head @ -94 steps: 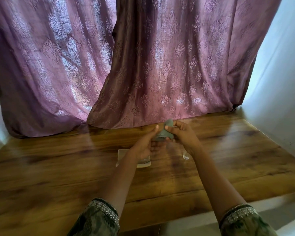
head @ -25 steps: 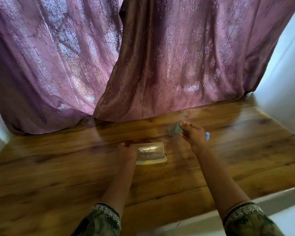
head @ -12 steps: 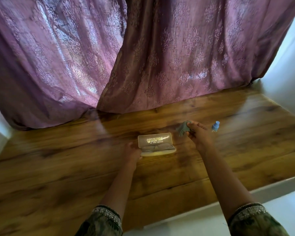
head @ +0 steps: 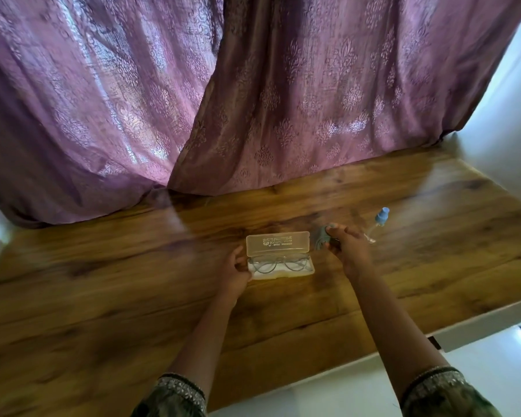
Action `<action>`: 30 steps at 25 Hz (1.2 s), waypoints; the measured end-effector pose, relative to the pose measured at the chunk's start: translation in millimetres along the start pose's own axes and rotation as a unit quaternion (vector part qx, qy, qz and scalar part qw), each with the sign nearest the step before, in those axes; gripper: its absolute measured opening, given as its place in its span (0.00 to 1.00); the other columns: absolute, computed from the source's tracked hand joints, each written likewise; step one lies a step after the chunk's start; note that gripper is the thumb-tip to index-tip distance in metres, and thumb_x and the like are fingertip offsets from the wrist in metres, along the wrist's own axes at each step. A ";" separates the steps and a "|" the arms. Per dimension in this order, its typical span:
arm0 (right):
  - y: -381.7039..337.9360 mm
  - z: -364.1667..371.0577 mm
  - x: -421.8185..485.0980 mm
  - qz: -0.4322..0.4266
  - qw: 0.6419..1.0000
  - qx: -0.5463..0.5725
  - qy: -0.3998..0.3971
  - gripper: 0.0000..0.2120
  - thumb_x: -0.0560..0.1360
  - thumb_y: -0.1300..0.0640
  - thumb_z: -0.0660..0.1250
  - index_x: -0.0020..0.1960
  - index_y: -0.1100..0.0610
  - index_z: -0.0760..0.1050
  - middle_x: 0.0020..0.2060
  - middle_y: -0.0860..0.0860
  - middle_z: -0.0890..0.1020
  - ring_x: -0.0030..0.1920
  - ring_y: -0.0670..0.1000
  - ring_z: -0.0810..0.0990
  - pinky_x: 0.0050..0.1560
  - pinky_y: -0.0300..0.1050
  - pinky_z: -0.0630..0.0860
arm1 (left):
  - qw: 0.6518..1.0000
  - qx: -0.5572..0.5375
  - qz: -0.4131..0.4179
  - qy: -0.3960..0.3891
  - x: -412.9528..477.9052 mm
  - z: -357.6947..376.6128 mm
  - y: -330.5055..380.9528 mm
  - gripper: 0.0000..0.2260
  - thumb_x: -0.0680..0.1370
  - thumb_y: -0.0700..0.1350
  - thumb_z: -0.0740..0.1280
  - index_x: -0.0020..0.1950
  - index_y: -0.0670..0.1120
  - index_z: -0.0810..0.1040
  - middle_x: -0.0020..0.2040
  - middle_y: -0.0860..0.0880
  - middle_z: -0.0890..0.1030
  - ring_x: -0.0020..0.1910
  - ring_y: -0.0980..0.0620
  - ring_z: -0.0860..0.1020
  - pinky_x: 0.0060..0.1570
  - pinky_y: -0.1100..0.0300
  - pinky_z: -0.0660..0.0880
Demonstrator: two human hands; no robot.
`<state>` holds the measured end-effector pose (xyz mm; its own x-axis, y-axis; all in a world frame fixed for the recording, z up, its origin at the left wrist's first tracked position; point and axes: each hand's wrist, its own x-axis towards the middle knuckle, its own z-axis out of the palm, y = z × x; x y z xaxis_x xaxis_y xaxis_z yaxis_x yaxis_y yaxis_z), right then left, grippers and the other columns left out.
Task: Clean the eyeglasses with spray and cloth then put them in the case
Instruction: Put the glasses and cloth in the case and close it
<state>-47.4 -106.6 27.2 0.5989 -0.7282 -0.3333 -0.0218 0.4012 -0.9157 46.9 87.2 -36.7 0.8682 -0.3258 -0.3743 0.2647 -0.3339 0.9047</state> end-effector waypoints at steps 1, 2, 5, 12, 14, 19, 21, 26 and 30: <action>3.1 1.3 -0.7 0.003 1.000 -0.010 0.002 0.10 0.74 0.67 0.64 0.36 0.58 0.72 0.36 0.53 0.77 0.38 0.49 0.77 0.33 0.36 0.77 | 1.000 0.011 0.008 -0.008 -0.5 -0.4 0.2 0.31 0.72 0.26 0.62 0.72 0.46 0.62 0.65 0.44 0.72 0.53 0.52 0.72 0.40 0.64 0.74; 6.0 2.6 -1.0 0.004 1.000 -0.021 0.003 0.09 0.74 0.67 0.64 0.36 0.58 0.72 0.36 0.54 0.77 0.37 0.49 0.77 0.30 0.35 0.77 | 0.999 0.022 0.016 -0.017 -1.1 -0.8 0.4 0.31 0.72 0.26 0.62 0.72 0.46 0.62 0.64 0.44 0.72 0.51 0.53 0.73 0.38 0.65 0.74; 15.9 10.9 -1.9 0.003 0.997 -0.070 0.006 0.08 0.74 0.67 0.65 0.37 0.58 0.73 0.35 0.53 0.77 0.36 0.49 0.76 0.27 0.33 0.75 | 0.998 0.045 0.030 -0.035 -1.0 -2.3 0.3 0.31 0.72 0.26 0.63 0.72 0.48 0.63 0.62 0.45 0.73 0.45 0.58 0.72 0.38 0.65 0.74; 47.4 57.7 -3.7 0.014 0.979 -0.184 -0.082 0.10 0.72 0.66 0.67 0.35 0.56 0.73 0.33 0.52 0.77 0.34 0.49 0.76 0.33 0.39 0.75 | 0.998 0.028 0.011 -0.053 4.2 -4.6 -2.6 0.30 0.73 0.27 0.62 0.71 0.49 0.64 0.61 0.43 0.73 0.48 0.55 0.72 0.41 0.63 0.75; 56.1 57.4 0.6 0.021 0.971 -0.228 -0.068 0.12 0.72 0.66 0.68 0.33 0.54 0.72 0.34 0.54 0.78 0.35 0.50 0.77 0.36 0.42 0.76 | 0.998 0.028 0.012 -0.054 4.7 -4.4 -4.3 0.30 0.73 0.27 0.63 0.70 0.49 0.64 0.61 0.43 0.74 0.48 0.55 0.72 0.40 0.63 0.75; 58.9 40.6 1.3 -0.045 0.933 -0.356 -0.017 0.13 0.69 0.65 0.71 0.32 0.51 0.73 0.37 0.53 0.81 0.43 0.56 0.82 0.47 0.56 0.81 | 0.998 0.025 0.013 -0.063 7.3 -6.1 -6.1 0.30 0.73 0.27 0.63 0.71 0.50 0.64 0.62 0.43 0.73 0.54 0.51 0.72 0.44 0.59 0.76; 58.9 36.4 1.7 -0.061 0.925 -0.375 -0.005 0.08 0.69 0.64 0.71 0.35 0.54 0.75 0.38 0.54 0.82 0.42 0.55 0.82 0.46 0.55 0.81 | 0.997 0.026 0.013 -0.065 8.4 -6.0 -6.9 0.31 0.73 0.27 0.62 0.71 0.49 0.64 0.62 0.42 0.73 0.55 0.50 0.71 0.44 0.58 0.76; 61.6 31.2 3.1 -0.084 0.902 -0.424 0.018 0.09 0.69 0.62 0.72 0.49 0.61 0.79 0.44 0.57 0.84 0.42 0.54 0.81 0.41 0.43 0.78 | 0.997 0.022 0.009 -0.073 7.3 -5.5 -4.9 0.31 0.73 0.26 0.61 0.72 0.49 0.63 0.60 0.44 0.73 0.56 0.50 0.71 0.40 0.63 0.76; 60.4 23.4 2.4 -0.109 0.887 -0.445 0.050 0.11 0.69 0.58 0.72 0.51 0.60 0.77 0.45 0.57 0.83 0.43 0.55 0.80 0.39 0.42 0.72 | 0.997 0.024 0.008 -0.072 7.2 -6.1 -6.5 0.31 0.73 0.27 0.61 0.72 0.49 0.62 0.58 0.46 0.72 0.56 0.50 0.71 0.42 0.61 0.76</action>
<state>-28.5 -71.1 -23.7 0.5928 -0.7987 -0.1035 -0.5647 -0.3207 -0.7604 54.0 92.4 -44.0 0.8020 -0.4542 -0.3878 0.2272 -0.3686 0.9014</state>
